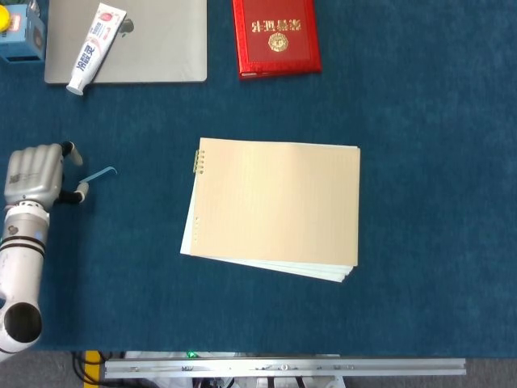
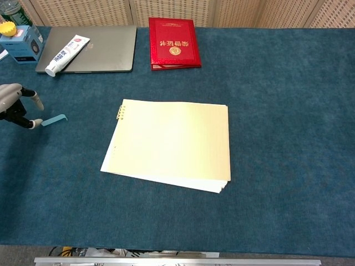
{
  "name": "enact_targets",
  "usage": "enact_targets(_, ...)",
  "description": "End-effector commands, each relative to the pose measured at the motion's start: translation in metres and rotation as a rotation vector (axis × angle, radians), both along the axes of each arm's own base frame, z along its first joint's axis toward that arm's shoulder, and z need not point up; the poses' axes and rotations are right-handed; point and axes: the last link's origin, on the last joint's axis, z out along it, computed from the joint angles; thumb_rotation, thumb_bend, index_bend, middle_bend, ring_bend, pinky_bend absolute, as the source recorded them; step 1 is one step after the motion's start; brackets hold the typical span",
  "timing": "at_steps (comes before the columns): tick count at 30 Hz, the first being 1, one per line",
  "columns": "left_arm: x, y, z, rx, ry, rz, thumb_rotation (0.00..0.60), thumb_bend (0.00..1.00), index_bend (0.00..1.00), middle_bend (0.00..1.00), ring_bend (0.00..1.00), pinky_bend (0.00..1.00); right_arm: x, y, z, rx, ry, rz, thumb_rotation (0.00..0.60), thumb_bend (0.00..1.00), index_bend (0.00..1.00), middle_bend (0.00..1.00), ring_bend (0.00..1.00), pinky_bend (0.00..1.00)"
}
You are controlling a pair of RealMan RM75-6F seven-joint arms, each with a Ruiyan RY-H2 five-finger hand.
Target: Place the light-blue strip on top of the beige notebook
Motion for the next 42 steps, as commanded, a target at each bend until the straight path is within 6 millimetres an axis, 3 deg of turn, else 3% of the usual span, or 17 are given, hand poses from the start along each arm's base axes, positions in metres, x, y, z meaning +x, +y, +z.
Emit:
enact_targets(1, 0.001, 0.001, -0.004, 0.004, -0.008, 0.011, 0.572, 0.29, 0.39, 1.0, 1.0, 1.0, -0.001, 0.0, 0.0, 0.0, 0.0, -0.003, 0.6, 0.26, 0.34, 0.4, 0.39, 0.34)
enact_targets(14, 0.002, 0.009, -0.023, -0.012, -0.003, 0.046, 0.572, 0.29, 0.4, 1.0, 1.0, 1.0, -0.006, 0.006, 0.005, -0.01, 0.004, -0.023, 0.6, 0.26, 0.34, 0.4, 0.39, 0.34)
enact_targets(42, -0.001, 0.015, -0.033, 0.006, -0.018, 0.087, 0.6, 0.33, 0.46, 1.0, 1.0, 1.0, -0.008, 0.009, 0.01, -0.019, 0.01, -0.032, 0.6, 0.26, 0.34, 0.4, 0.39, 0.34)
